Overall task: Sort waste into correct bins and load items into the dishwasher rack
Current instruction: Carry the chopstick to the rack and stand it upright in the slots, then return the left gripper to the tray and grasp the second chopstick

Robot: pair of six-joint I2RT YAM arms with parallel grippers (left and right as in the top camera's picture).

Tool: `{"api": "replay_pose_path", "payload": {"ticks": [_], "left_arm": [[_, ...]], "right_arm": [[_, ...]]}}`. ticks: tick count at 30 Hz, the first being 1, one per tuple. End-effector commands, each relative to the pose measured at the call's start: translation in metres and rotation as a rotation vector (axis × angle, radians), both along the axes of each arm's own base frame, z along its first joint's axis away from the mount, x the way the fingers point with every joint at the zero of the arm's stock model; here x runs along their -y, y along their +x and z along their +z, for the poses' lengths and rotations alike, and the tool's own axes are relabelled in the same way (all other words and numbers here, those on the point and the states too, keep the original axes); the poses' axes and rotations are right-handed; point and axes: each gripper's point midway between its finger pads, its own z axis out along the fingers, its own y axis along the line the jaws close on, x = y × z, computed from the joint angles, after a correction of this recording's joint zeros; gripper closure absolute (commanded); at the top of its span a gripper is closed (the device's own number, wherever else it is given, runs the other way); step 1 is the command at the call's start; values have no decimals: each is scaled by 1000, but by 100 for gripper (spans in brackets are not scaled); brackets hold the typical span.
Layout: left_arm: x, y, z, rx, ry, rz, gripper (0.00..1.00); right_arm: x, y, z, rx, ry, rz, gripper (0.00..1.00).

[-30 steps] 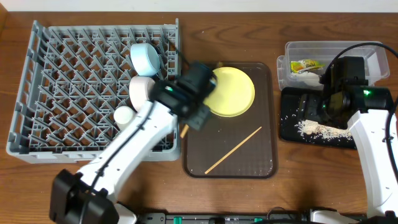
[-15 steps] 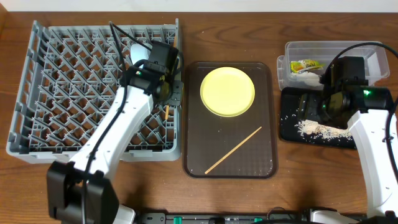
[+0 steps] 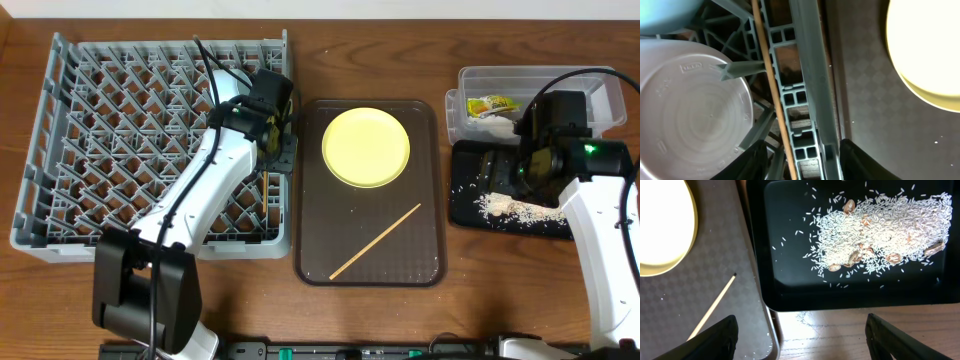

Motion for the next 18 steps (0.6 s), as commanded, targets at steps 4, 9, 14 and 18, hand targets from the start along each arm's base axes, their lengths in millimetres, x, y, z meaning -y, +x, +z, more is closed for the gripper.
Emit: {"api": "replay_pose_path", "payload": {"ticks": [4,9,14,18], "left_arm": [[25,-9,47,98,-104,-61,51],[75,-35,56,83,-182,-212,51],[121,-69,41,36,-167,-373,47],[153,-95,20,-21,-139,-478,46]], "right_arm": [[6,3,7,23,-10,-31,20],[6,4,7,30,-10,-31,20],[6,4,7,29,-10,-31,20],[6,4,7,29,-10,-31,20]]}}
